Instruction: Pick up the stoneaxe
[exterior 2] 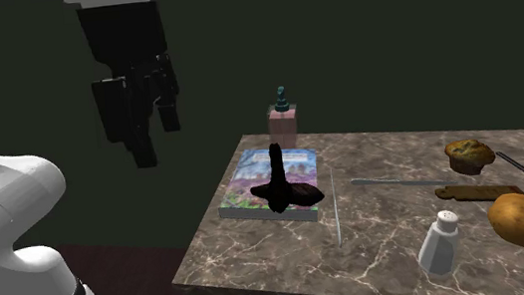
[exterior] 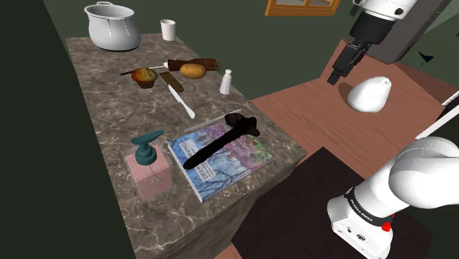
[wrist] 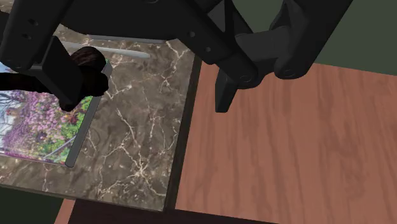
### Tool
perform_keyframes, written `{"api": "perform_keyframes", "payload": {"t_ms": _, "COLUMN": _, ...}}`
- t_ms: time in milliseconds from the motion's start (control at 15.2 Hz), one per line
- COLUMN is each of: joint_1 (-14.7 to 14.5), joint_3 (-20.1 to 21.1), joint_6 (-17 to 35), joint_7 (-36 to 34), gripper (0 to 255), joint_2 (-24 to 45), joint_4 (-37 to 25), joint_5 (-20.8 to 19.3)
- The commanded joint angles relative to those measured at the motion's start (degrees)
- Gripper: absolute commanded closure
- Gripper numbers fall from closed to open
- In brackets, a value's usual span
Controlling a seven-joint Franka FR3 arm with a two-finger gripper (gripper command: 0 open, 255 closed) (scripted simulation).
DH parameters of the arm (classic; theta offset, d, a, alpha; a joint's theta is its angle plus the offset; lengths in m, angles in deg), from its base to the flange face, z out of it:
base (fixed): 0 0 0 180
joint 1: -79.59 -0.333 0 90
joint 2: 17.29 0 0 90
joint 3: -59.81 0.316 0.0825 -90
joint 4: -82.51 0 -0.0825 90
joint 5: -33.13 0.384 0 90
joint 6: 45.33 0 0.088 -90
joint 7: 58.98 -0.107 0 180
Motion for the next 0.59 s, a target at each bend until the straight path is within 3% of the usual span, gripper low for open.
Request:
{"api": "perform_keyframes", "payload": {"t_ms": 0, "joint_1": 0.0, "joint_3": 0.0, "joint_6": 0.0, "joint_7": 0.0, "gripper": 0, "joint_2": 0.0, "joint_4": 0.0, "joint_5": 0.0}}
{"api": "perform_keyframes", "payload": {"t_ms": 528, "joint_1": 1.4, "joint_3": 15.1, "joint_6": 7.0, "joint_7": -30.9, "gripper": 0, "joint_2": -5.3, "joint_4": 8.5, "joint_5": 9.8}}
